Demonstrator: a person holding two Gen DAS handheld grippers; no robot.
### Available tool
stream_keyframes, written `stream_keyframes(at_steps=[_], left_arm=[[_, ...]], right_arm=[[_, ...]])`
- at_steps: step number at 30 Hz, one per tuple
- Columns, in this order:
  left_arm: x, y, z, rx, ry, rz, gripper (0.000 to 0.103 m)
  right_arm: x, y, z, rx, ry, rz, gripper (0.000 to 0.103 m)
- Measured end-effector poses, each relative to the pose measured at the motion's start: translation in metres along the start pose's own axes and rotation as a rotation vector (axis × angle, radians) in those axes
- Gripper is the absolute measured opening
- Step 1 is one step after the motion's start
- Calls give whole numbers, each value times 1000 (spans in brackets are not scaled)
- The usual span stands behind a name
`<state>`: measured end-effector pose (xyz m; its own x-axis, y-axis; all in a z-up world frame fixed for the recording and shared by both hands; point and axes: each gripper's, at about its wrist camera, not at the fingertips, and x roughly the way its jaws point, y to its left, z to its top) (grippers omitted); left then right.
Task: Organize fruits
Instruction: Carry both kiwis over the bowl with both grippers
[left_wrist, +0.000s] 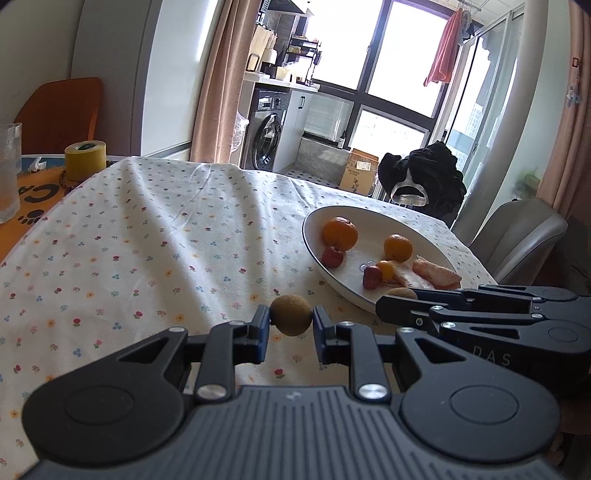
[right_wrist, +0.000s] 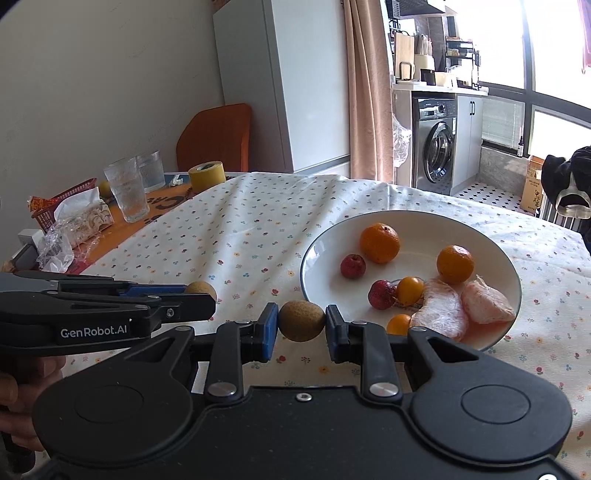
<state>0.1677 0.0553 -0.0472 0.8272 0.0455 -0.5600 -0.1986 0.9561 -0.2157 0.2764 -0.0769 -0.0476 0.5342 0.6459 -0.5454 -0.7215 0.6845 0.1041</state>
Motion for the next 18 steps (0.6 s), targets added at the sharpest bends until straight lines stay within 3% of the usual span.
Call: stream_keyframes(at_steps=[18], left_arm=[[21, -38, 15, 75, 8, -29, 23]], right_arm=[[-16, -40, 0, 50, -41, -40, 25]])
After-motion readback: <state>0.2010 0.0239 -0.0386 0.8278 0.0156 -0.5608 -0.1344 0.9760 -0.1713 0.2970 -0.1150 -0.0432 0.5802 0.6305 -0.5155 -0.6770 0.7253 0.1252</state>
